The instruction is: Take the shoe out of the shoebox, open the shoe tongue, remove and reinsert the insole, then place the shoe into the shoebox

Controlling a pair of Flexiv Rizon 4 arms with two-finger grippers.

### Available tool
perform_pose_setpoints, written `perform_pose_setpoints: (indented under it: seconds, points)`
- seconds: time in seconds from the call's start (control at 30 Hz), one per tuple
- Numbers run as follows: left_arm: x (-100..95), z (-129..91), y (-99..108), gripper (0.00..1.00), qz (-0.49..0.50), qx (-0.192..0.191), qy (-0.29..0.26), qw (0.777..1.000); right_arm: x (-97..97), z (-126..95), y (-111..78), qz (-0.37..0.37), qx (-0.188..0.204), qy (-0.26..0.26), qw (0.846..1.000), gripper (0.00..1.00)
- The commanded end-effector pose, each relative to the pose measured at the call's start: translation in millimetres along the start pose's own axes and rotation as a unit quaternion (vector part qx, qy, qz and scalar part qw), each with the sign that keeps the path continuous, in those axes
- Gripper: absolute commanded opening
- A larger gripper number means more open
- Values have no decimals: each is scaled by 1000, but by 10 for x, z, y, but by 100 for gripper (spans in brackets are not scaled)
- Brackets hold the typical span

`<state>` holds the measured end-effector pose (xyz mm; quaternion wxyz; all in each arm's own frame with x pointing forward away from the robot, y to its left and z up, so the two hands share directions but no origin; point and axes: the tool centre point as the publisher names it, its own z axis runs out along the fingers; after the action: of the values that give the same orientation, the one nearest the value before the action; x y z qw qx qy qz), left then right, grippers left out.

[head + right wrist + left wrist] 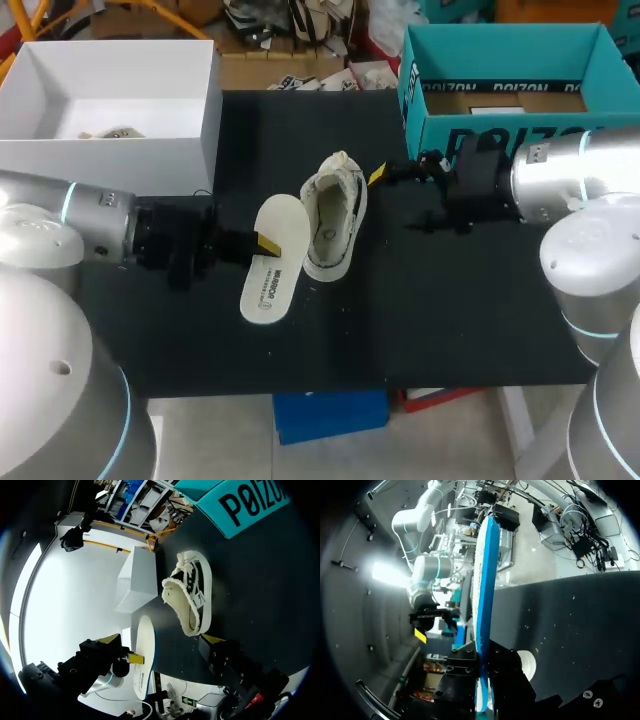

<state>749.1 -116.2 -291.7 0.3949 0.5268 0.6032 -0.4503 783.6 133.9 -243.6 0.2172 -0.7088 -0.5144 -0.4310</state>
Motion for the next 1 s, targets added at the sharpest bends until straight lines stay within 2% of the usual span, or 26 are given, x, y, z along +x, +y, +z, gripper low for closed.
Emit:
perform_pose_setpoints:
  seconds: [0.03, 0.3, 0.43, 0.77, 1.0]
  points:
    - [63, -47, -94, 0, -8, 6, 31, 999, -37, -313, -184, 4, -51, -15, 999, 100]
    - [220, -12, -115, 0, -18, 23, 48, 998, -66, -458, -270, 4, -64, -26, 998, 100]
    - [234, 57, -44, 0, -23, 40, 49, 998, -66, -458, -270, 4, -64, -26, 998, 100]
    - [258, 318, 199, 0, -26, 69, 92, 993, -66, -458, -270, 4, -64, -26, 998, 100]
    - [200, 419, 333, 0, -24, 68, 125, 990, -66, -458, -270, 4, -64, -26, 998, 100]
